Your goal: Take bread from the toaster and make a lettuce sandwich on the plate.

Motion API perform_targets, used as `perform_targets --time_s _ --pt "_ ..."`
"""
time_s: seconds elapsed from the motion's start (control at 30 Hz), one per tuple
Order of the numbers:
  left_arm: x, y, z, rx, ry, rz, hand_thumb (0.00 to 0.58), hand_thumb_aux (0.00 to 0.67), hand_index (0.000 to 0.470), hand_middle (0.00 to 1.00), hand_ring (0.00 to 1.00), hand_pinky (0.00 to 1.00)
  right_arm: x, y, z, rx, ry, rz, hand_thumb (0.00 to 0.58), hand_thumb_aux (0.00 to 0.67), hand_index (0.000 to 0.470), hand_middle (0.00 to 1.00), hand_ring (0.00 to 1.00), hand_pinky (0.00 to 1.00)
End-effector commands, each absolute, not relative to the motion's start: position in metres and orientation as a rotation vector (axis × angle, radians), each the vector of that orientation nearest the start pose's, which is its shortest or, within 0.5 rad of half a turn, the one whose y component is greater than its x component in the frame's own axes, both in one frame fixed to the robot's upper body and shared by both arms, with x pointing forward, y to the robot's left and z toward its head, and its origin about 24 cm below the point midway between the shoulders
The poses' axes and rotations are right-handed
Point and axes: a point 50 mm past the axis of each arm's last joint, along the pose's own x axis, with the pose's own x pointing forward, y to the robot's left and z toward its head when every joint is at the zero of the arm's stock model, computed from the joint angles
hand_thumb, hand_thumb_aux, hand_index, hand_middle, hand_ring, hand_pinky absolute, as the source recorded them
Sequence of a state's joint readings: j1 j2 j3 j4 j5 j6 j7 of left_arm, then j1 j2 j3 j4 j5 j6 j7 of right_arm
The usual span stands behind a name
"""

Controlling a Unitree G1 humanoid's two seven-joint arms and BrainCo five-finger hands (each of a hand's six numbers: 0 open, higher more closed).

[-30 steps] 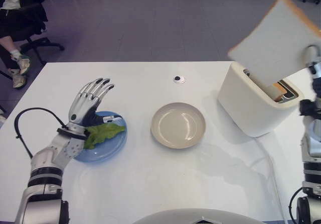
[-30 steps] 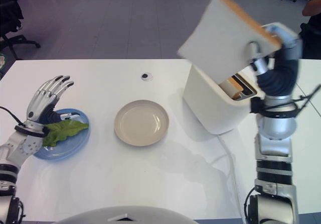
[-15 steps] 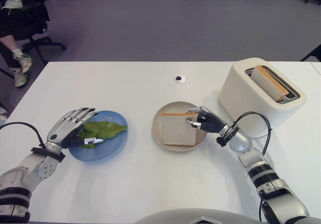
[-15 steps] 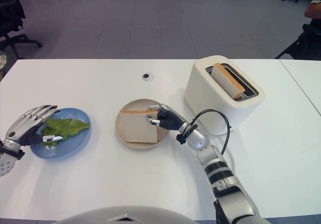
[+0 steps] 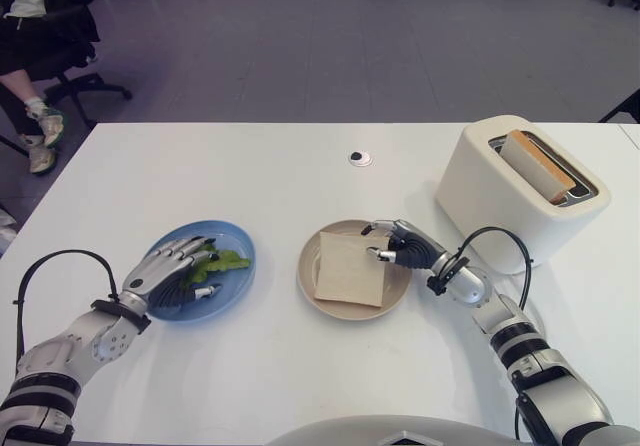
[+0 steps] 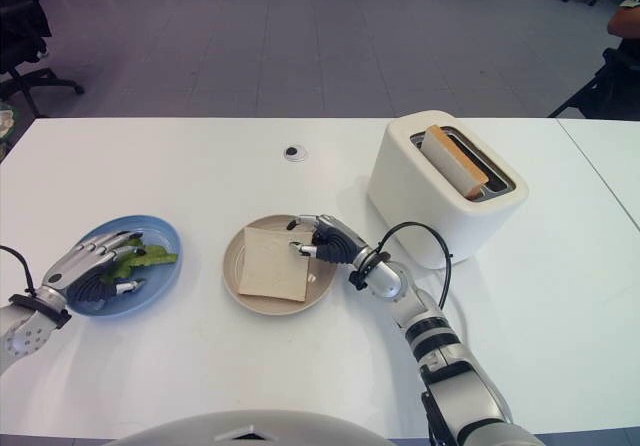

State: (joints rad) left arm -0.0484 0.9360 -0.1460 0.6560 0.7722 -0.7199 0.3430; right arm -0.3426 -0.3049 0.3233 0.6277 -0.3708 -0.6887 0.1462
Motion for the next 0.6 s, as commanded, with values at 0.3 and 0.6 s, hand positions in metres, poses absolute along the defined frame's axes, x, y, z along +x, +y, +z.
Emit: perform_targets --time_s 0.3,0.6 --pt "0.227 0.308 0.076 1.372 -0.46 -0.253 0.58 0.67 0.47 0.0 0.0 0.0 0.292 -0.129 0.045 -0.679 -0.385 0.559 0.0 0.0 0.0 0.0 0.0 0.0" --pt "0.247 0.274 0.098 1.226 -0.755 -0.089 0.58 0.67 0.47 0.0 0.0 0.0 0.289 -0.144 0.102 -0.531 -0.657 0.371 0.0 0.0 0.0 0.0 0.0 0.0"
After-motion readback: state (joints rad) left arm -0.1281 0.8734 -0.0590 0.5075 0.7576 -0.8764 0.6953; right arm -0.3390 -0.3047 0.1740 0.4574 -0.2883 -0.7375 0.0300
